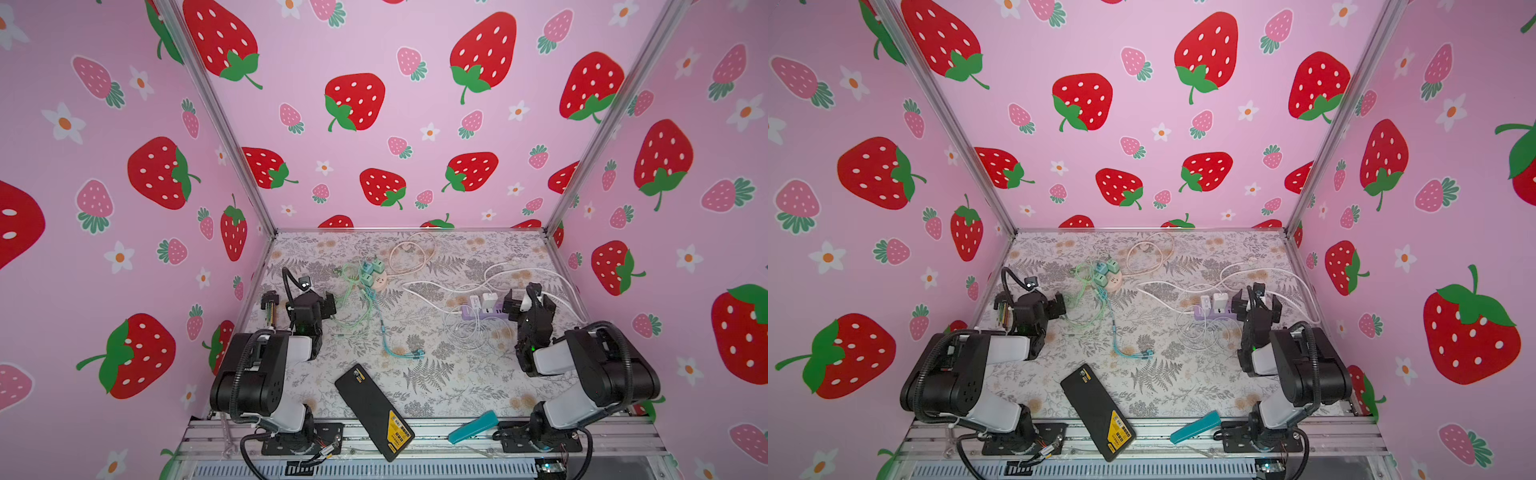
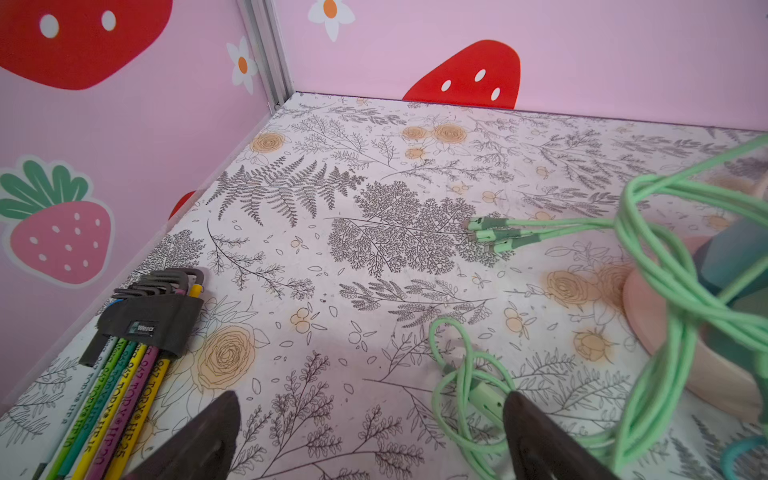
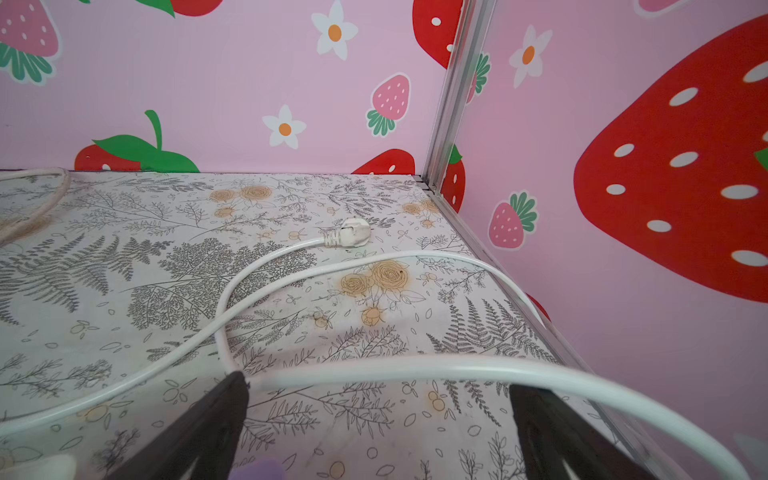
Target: Pull the plug off the socket
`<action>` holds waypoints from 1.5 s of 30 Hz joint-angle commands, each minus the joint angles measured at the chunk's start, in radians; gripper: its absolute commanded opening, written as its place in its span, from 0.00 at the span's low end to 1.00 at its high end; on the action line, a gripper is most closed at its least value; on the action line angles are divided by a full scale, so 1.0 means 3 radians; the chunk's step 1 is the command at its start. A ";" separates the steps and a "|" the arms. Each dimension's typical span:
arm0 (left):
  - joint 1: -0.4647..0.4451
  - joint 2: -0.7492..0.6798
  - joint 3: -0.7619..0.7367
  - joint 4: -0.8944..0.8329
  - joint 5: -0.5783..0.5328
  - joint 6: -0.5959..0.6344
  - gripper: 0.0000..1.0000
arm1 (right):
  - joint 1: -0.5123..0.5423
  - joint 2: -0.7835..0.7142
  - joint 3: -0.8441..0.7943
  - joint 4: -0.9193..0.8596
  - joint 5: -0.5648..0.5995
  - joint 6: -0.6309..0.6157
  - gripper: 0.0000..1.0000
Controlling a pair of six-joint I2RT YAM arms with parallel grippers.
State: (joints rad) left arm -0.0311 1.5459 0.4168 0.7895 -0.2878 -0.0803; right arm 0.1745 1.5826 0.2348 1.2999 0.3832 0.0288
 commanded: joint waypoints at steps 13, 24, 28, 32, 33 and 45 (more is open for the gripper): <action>-0.0009 -0.0008 0.0037 0.0063 -0.0018 -0.0034 0.99 | -0.0014 -0.0003 0.0041 0.0029 -0.0002 0.0006 1.00; -0.0009 -0.0008 0.0033 0.0071 -0.0022 -0.0034 0.99 | -0.0010 -0.0013 0.0030 0.0038 -0.0004 0.0006 1.00; -0.0021 -0.0040 -0.0034 0.0179 0.0027 -0.0002 0.99 | -0.0007 -0.0019 0.0003 0.0086 0.0010 0.0006 1.00; -0.0108 -0.0301 -0.0191 0.0250 -0.0133 0.0048 0.99 | 0.0032 -0.0198 -0.0069 0.0080 0.0085 -0.0012 1.00; -0.0127 -0.0376 -0.0200 0.0209 -0.0180 0.0048 0.99 | 0.0037 -0.0233 -0.0086 0.0112 0.0122 -0.0014 1.00; -0.0350 -0.1384 0.0605 -0.1849 -0.0321 -0.0672 0.99 | 0.0052 -0.1369 0.0393 -0.1703 0.0410 0.0704 1.00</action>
State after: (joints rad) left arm -0.1257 1.1717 0.4984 0.4576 -0.4084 -0.1699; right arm 0.1871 1.2331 0.2897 0.9951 0.4782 0.1276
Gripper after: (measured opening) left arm 0.993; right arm 0.996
